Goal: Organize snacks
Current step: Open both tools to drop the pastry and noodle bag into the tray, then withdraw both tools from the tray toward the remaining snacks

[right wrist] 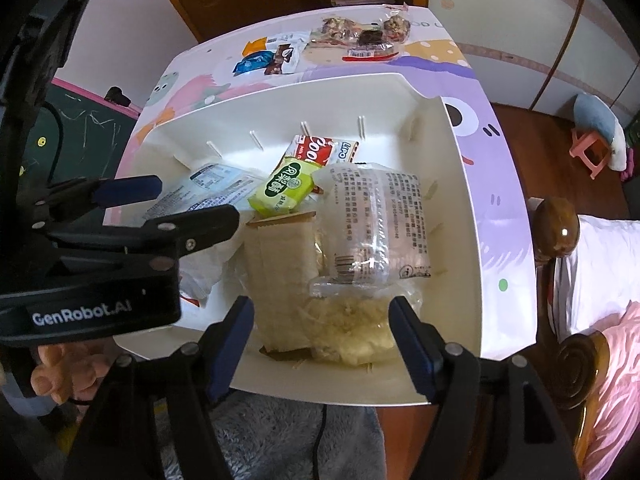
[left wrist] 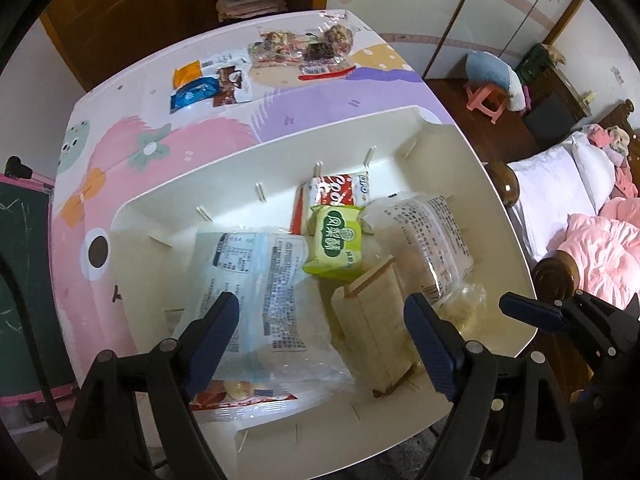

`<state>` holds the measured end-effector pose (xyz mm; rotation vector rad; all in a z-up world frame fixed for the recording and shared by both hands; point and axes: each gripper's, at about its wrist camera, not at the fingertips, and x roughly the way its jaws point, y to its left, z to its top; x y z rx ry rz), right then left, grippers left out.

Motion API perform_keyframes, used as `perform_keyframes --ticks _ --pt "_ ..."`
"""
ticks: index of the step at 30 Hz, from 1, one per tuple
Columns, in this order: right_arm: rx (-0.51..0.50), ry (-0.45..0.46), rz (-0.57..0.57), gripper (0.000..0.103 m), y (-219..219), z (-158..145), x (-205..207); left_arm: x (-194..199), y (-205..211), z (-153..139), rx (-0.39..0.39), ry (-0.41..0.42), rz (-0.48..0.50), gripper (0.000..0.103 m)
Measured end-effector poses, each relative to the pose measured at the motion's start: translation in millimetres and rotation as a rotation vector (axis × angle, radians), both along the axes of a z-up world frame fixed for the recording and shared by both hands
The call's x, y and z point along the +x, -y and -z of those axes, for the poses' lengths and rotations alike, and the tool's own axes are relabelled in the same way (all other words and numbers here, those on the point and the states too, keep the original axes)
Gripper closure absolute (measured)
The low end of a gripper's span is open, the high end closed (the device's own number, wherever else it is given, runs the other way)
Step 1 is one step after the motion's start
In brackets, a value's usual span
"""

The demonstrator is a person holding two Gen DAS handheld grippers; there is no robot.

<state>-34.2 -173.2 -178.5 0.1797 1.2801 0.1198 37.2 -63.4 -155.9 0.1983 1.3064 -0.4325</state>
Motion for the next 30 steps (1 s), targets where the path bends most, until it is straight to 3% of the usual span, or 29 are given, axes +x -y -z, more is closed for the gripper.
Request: perform_keyframes --ticks 14,30 --pt "-0.017 0.014 0.001 0.033 2 -12 19 19 -16 -22 -0.006 0.057 -0.039 0.019" --pt "-0.015 0.095 0.107 0.033 53 -50 78 80 -16 -51 -0.022 0.134 -0.079 0.019"
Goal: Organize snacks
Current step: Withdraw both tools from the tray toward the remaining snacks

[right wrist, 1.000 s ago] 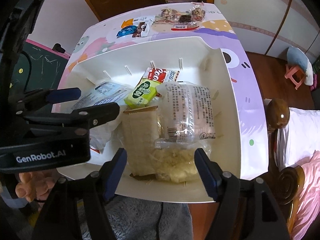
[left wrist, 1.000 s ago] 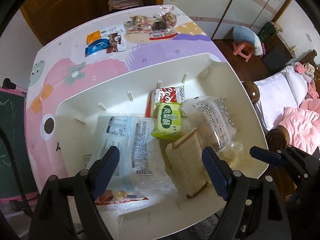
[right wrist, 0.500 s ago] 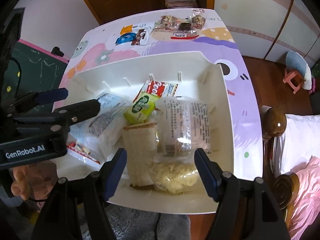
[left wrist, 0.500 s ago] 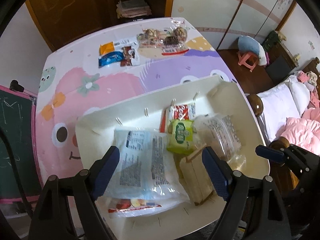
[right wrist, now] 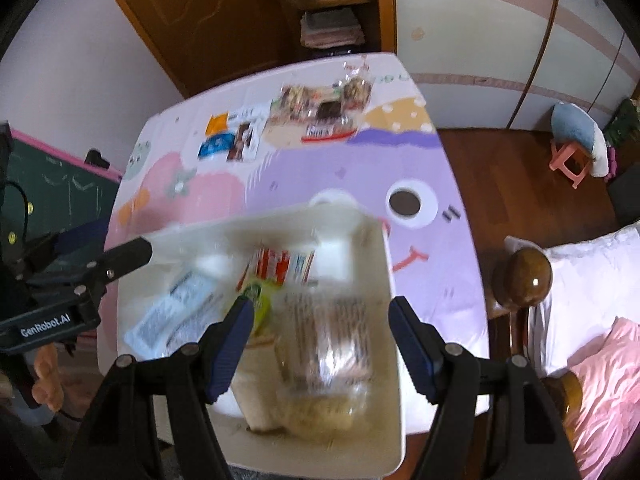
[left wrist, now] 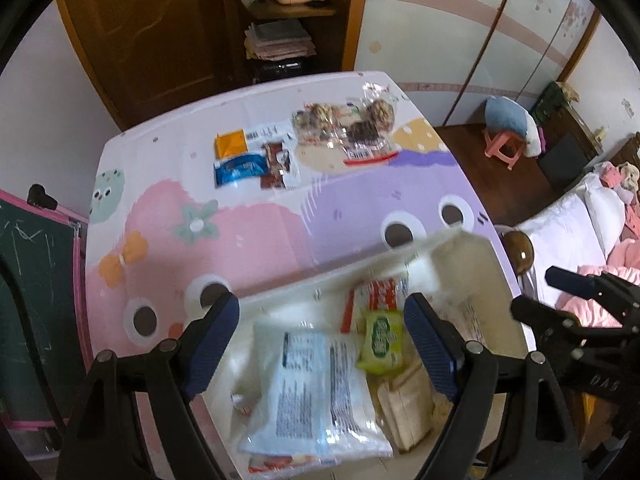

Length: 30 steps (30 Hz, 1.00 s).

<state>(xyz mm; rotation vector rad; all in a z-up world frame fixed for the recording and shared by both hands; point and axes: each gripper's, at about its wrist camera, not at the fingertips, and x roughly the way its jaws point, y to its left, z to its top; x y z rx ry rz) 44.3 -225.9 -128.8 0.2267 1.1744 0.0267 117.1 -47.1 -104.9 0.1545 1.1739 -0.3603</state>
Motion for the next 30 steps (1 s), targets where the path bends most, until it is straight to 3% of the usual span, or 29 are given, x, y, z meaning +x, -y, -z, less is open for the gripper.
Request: perform_keyframes --ticks 21,25,30 --pt "-0.111 0.183 -0.004 0.033 44 -72 133 120 20 -67 -0.028 0.208 -0.019 0.019" --pt "-0.099 0.171 0.007 0.033 50 -65 164 149 28 -53 -0.028 0.188 -0.024 0.019" --pt "-0.071 0.118 0.017 0.033 55 -38 204 182 37 -8 -0.030 0.096 -0.021 0.019"
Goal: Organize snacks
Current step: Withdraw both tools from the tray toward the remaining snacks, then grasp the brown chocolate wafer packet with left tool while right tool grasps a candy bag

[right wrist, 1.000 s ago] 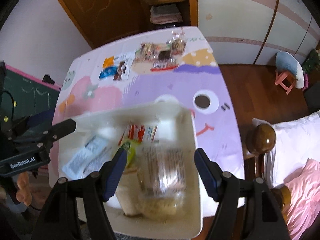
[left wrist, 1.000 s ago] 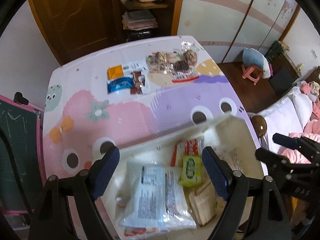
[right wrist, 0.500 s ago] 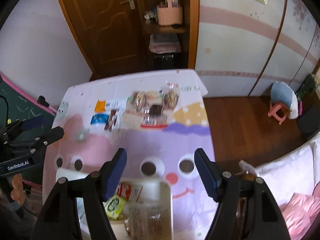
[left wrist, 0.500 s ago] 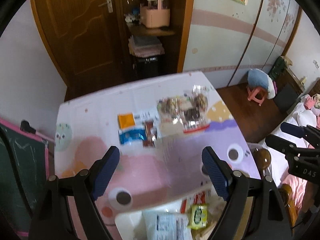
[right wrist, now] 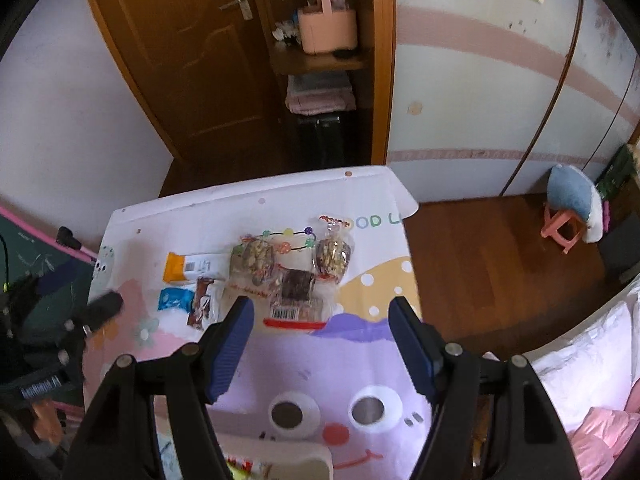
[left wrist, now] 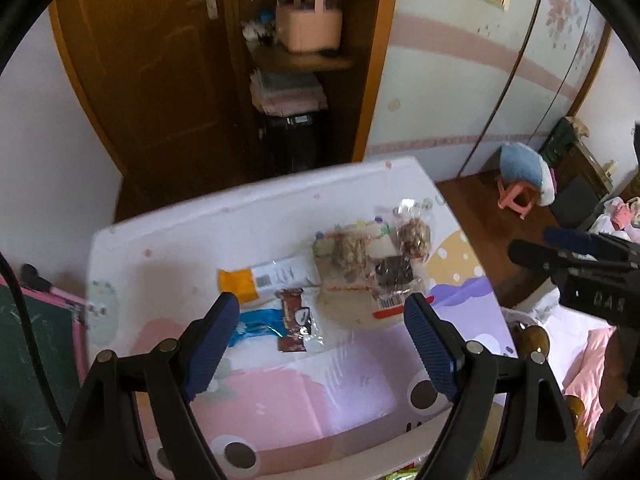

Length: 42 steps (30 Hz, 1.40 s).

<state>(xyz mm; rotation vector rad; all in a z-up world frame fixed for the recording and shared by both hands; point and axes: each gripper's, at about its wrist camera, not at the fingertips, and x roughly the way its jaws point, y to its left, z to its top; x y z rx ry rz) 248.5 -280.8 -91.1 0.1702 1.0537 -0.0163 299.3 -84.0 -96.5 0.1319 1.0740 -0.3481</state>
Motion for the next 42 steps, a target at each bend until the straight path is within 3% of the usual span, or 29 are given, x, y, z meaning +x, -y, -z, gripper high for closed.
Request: perform_keyframes --ticks 7,13,18,34,42 --pt "0.040 -0.112 -0.008 0.033 -7 60 48 24 7 76 0.008 -0.105 -0.003 0.022" --pt "0.085 -0.183 -0.007 0.033 -15 104 73 36 3 133 -0.038 -0.203 -0.007 0.031" --pt "0.120 -0.211 -0.006 0.033 -17 122 82 41 1 159 -0.046 -0.237 -0.014 0.031" --pt "0.103 -0.290 -0.029 0.035 -33 156 98 51 20 189 0.029 -0.283 -0.012 0.036" --pt "0.096 -0.318 0.003 0.036 -32 168 104 60 18 186 -0.029 -0.316 -0.124 0.035"
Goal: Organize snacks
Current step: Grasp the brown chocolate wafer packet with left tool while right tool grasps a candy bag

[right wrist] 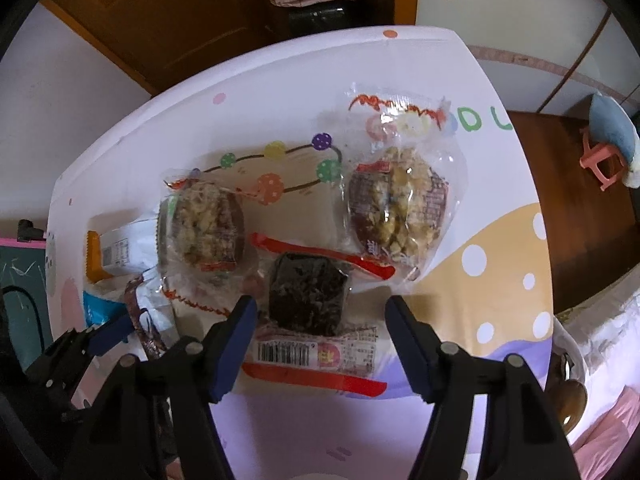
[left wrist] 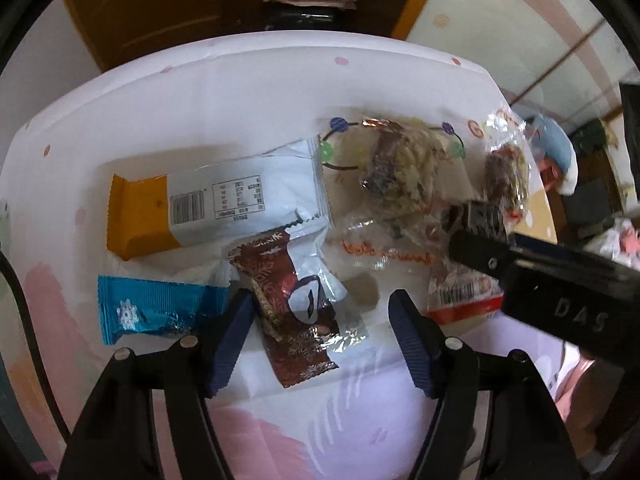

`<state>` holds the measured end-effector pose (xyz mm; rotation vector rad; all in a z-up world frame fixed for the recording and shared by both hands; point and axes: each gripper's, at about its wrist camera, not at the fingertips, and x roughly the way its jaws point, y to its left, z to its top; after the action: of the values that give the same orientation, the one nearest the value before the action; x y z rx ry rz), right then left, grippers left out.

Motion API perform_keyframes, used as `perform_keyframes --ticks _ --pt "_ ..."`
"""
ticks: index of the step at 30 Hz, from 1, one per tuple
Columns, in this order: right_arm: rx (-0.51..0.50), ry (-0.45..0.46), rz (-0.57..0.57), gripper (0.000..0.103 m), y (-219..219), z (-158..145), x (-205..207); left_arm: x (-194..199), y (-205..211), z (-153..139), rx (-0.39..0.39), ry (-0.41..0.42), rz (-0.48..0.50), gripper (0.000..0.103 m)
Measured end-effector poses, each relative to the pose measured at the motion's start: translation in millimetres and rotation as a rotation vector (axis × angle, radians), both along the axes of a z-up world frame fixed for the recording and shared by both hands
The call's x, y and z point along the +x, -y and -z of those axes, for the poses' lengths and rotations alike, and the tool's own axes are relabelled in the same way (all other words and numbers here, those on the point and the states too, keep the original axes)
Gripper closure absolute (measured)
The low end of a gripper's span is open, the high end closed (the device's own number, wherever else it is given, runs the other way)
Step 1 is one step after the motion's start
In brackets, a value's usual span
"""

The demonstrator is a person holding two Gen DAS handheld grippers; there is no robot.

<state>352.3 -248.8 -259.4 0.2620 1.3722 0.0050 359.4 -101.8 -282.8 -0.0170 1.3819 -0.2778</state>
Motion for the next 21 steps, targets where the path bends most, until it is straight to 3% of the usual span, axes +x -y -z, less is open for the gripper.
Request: perform_keyframes --ticks 3,5,9,12,21 --pt "-0.043 -0.002 -0.007 0.038 -5 1 0 0 -4 0 -0.002 0.001 -0.042 0.035" --pt "-0.085 -0.003 -0.015 0.046 -10 1 0 -1 -5 0 0.005 0.006 -0.059 0.036" --pt "-0.090 -0.001 -0.020 0.047 -13 2 -3 -7 -10 -4 0.068 0.032 -0.084 0.059" --pt "-0.099 0.000 -0.030 0.048 -16 2 -6 -8 -19 -6 0.052 0.034 -0.102 0.065" --pt "-0.089 0.001 -0.056 0.050 -16 -5 -20 -10 -16 -7 0.055 0.042 -0.095 0.070"
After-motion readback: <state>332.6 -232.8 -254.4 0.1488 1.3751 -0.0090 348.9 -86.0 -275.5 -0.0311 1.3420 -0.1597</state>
